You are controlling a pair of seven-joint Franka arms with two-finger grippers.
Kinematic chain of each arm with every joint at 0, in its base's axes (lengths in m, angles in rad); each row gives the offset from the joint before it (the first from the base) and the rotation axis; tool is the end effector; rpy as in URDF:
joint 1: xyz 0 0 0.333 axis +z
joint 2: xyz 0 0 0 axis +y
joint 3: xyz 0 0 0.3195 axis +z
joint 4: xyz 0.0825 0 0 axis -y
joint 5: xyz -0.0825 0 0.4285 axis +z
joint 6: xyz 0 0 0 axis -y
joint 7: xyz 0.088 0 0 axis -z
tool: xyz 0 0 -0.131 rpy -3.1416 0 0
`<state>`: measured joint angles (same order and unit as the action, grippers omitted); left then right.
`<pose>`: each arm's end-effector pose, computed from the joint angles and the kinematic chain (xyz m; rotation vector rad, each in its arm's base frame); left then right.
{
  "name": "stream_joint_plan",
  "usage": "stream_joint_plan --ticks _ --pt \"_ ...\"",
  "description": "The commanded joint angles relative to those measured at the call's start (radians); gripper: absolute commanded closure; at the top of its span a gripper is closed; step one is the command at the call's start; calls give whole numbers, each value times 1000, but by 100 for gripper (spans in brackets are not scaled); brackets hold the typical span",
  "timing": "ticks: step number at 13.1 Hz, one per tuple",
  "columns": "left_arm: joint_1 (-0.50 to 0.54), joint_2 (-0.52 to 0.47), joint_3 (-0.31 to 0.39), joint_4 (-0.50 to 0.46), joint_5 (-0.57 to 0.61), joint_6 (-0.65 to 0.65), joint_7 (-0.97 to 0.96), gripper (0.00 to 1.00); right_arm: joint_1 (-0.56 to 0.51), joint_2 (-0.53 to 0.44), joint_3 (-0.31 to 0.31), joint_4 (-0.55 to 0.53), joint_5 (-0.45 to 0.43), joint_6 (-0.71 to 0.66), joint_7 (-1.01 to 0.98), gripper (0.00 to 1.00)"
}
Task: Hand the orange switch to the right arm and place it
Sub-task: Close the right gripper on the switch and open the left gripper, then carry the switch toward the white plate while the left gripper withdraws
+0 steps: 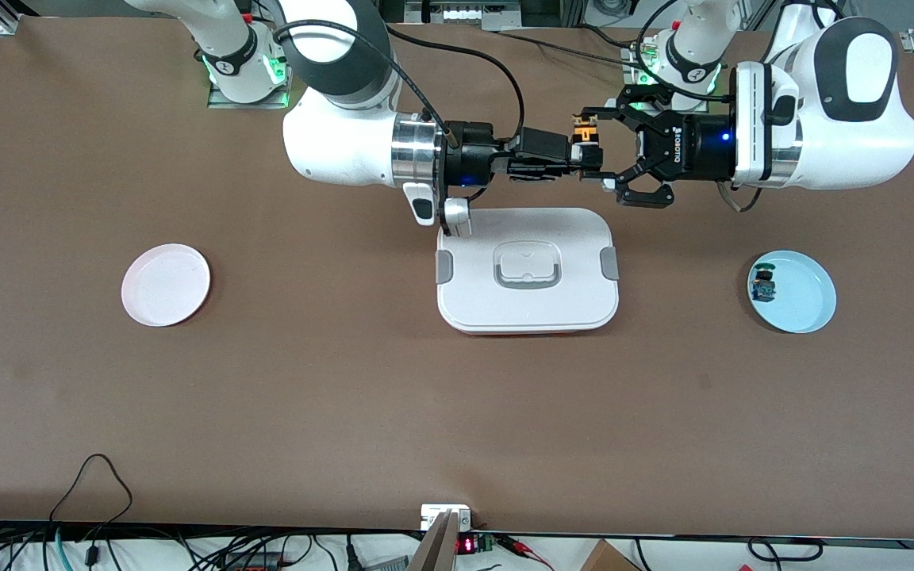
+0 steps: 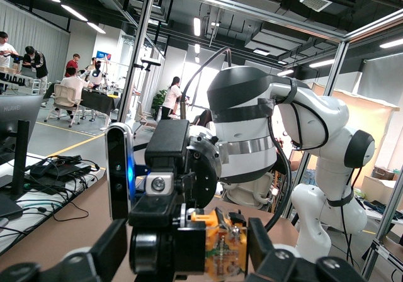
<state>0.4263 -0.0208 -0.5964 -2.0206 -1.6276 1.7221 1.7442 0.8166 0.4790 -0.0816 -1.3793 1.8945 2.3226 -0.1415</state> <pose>0.5716 -0.2180 0.5090 1.3350 -1.0351 0.9992 0.5651 0.5749 0.5031 -1.5488 0.2498 0.1559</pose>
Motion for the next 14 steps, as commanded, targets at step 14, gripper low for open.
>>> stream_joint_plan --ticks 14 --pt "491 505 1 486 599 -412 120 0 -200 -137 -1 -205 -105 -322 -92 91"
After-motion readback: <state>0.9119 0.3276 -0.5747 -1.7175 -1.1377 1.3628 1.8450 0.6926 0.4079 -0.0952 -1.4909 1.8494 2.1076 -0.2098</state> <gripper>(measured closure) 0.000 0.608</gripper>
